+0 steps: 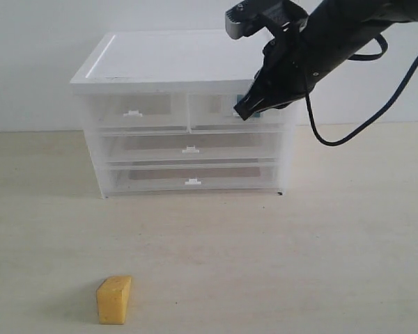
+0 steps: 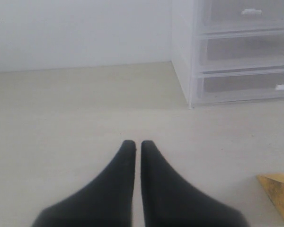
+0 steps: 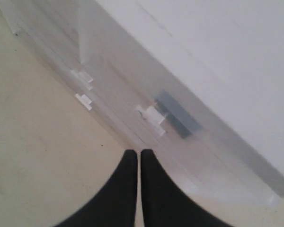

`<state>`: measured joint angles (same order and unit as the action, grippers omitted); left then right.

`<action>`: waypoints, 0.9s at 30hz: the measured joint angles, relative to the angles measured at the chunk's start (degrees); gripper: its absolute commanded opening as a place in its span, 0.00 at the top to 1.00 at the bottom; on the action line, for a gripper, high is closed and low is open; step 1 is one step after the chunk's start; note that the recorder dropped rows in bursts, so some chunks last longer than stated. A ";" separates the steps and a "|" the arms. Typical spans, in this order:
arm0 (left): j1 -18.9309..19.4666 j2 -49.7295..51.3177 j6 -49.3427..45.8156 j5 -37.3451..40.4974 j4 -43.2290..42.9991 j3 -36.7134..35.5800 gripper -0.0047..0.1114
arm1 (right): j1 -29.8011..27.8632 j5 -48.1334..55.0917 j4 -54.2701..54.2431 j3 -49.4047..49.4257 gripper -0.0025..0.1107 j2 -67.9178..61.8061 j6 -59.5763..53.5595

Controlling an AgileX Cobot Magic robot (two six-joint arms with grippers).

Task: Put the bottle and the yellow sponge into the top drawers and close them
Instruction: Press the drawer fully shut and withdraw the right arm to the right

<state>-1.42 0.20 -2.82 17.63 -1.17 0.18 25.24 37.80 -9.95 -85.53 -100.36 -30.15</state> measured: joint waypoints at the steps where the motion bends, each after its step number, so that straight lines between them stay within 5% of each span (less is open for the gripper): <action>1: 0.00 0.00 0.00 0.00 0.00 0.00 0.92 | -0.50 -0.13 -0.12 0.00 0.98 -0.64 0.00; 18: 0.00 0.00 0.00 0.00 0.00 0.00 0.92 | -1.12 -11.21 -1.11 0.00 0.98 -5.90 0.60; 27: 0.00 0.00 0.00 0.00 0.00 0.00 0.92 | -2.51 8.11 7.43 -0.02 0.98 0.42 10.91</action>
<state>-1.42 0.20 -2.82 17.63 -1.17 0.18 22.73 45.91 -2.52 -85.55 -99.95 -19.23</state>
